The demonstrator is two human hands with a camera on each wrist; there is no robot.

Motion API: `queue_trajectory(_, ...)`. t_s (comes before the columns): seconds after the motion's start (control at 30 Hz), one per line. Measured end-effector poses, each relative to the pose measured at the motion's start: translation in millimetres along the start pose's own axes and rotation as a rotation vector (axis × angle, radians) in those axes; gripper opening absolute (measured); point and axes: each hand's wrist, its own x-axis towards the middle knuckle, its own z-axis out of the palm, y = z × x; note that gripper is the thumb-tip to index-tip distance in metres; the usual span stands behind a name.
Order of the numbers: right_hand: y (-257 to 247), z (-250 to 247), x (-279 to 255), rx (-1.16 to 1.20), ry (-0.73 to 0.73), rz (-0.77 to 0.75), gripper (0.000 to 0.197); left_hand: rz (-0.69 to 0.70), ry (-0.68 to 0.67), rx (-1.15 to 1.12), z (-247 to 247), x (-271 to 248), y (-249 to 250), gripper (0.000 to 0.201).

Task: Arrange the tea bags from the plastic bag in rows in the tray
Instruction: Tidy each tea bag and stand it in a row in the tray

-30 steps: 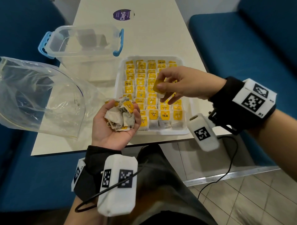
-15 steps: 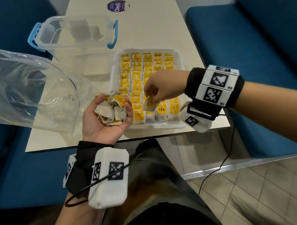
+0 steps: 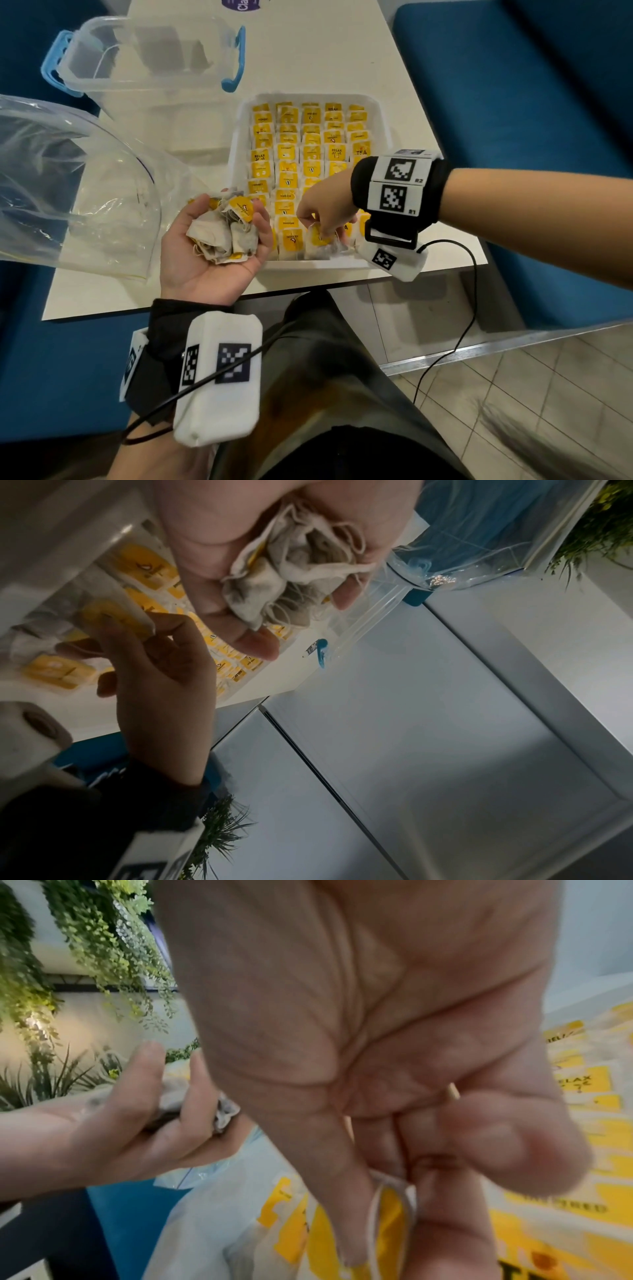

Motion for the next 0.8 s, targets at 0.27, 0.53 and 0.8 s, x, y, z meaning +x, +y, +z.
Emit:
queue_trajectory(0.27, -6.2, 3.6, 1.7, -0.023, 0.060, 0.040, 0.013, 0.007, 0.019, 0.001, 1.2, -1.5, 0.6, 0.026)
queue_trajectory(0.53, -8.2, -0.4, 1.2, 0.012, 0.140, 0.105, 0.019, 0.011, 0.015, -0.008, 1.9, -1.8, -1.4, 0.026)
queue_trajectory(0.8, -6.9, -12.3, -13.1, 0.126, 0.409, 0.028, 0.025, -0.029, -0.018, 0.029, 5.5, -0.9, -5.7, 0.030)
